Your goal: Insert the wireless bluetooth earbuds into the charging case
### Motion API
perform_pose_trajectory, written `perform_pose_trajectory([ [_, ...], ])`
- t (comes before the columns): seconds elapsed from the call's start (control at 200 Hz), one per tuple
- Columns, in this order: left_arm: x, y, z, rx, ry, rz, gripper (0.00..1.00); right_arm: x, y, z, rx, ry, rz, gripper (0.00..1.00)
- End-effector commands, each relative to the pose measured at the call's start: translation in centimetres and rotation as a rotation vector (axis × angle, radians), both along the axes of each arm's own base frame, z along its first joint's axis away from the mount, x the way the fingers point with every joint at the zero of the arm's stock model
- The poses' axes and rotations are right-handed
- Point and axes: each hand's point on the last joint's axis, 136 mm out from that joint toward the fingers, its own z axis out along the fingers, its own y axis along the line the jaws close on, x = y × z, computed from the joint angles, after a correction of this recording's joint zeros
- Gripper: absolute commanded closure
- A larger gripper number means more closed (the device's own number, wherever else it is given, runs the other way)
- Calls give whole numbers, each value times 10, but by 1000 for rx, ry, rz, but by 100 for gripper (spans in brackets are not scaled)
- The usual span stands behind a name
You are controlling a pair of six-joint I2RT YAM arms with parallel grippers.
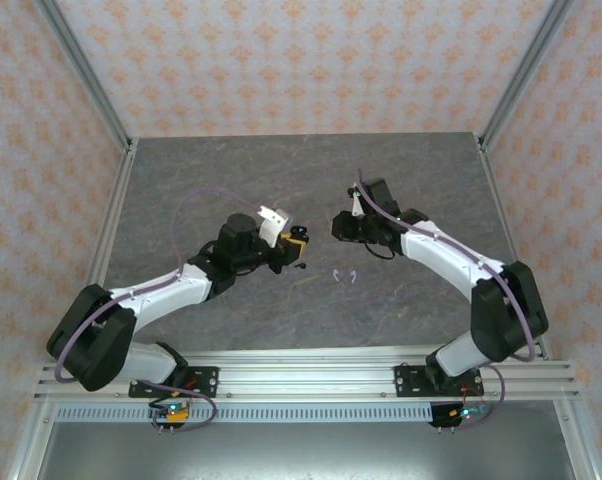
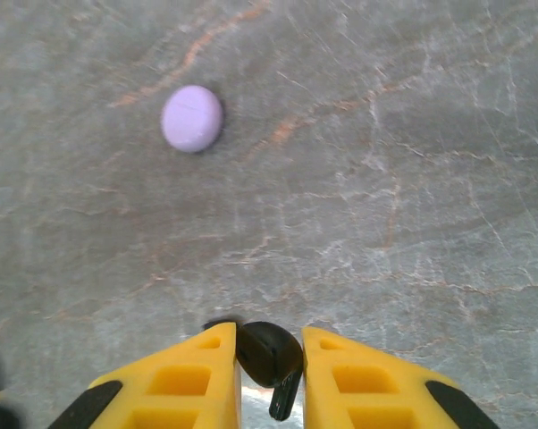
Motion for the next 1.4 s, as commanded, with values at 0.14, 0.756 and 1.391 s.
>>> perform_pose_trajectory([
  [0.14, 6, -21, 20, -89, -69, -75, 88, -15, 18, 52, 102, -135, 101, 78],
  [0.756, 3, -38, 39, -191, -100, -160, 88, -31, 47, 87, 167, -220, 182, 78],
  [1.391, 5, -41, 44, -224, -70, -153, 88, -30, 52, 85, 180, -217, 185, 78],
])
